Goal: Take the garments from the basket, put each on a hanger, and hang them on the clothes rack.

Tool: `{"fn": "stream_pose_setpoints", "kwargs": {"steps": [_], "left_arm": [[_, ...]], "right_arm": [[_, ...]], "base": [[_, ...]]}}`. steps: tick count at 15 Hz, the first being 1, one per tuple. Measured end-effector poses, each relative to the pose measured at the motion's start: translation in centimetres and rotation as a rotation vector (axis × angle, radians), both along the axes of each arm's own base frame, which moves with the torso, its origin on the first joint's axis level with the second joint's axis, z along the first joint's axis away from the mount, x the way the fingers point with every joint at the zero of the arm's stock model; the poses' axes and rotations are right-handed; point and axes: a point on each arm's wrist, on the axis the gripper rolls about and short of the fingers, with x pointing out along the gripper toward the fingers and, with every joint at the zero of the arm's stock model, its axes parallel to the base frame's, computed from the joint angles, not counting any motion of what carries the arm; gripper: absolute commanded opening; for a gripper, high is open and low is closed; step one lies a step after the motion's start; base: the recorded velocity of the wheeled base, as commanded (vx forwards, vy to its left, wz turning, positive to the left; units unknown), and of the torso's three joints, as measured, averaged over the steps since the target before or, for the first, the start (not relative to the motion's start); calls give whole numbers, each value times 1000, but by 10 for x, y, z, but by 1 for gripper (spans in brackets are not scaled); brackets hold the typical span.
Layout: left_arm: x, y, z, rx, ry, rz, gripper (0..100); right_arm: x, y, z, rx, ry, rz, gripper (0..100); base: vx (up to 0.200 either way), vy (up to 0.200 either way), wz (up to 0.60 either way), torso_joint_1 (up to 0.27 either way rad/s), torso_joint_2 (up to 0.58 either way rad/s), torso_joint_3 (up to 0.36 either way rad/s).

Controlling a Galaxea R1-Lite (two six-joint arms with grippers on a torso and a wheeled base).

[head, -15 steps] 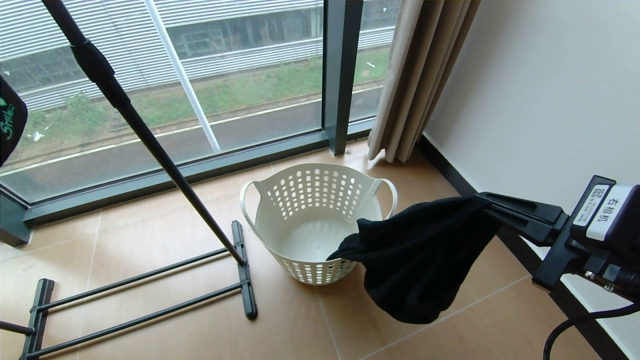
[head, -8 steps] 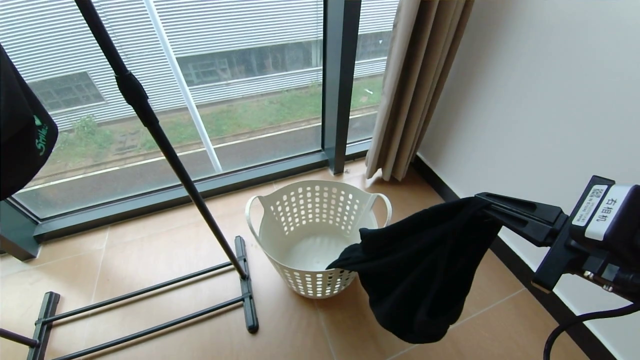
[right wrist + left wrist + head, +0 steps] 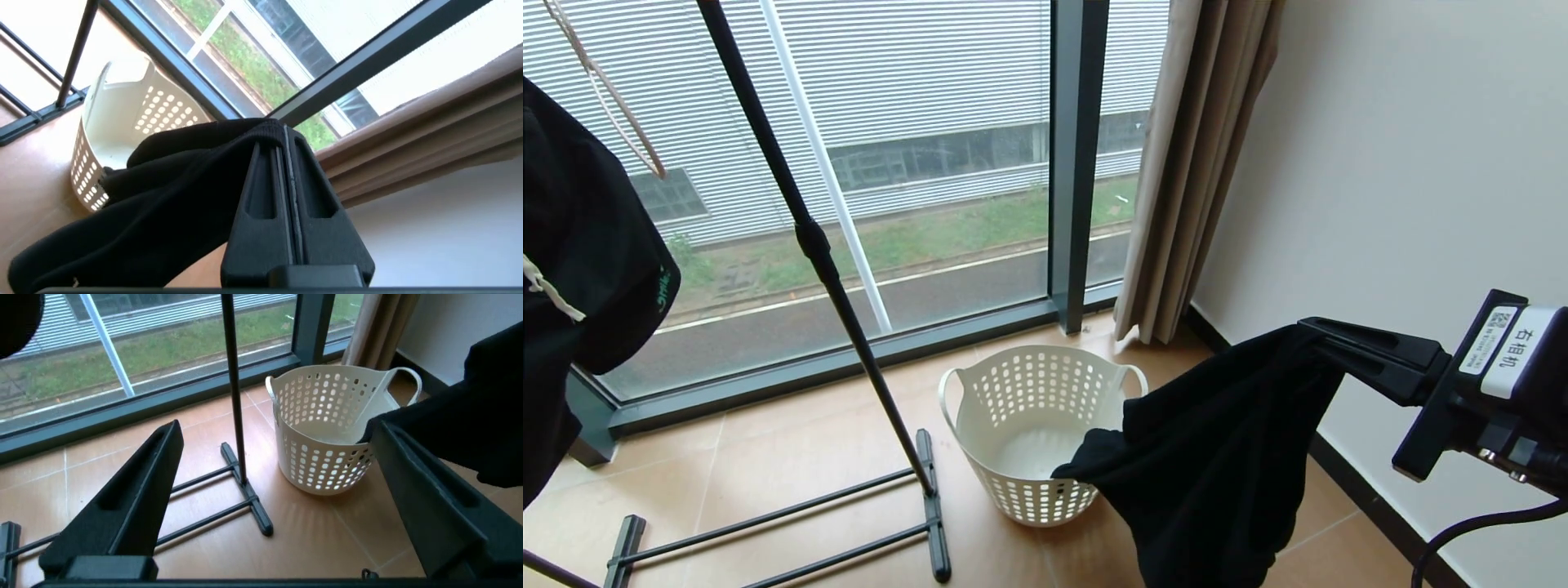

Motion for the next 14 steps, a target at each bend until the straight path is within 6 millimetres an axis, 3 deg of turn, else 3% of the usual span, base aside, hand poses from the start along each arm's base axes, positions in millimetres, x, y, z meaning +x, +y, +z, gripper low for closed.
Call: {"fn": "stream_pose_setpoints", "kwargs": {"steps": [5,14], "left_arm": [[0,0,0,1,-1,-1,100],[0,0,0,7,0,-4,100]], "right_arm": [[0,0,0,0,0,0,0],[0,0,-1,-2,3,0,0]], "base": [[0,0,0,137,-473,-171],[0,0,0,194,-510,-312]]}}
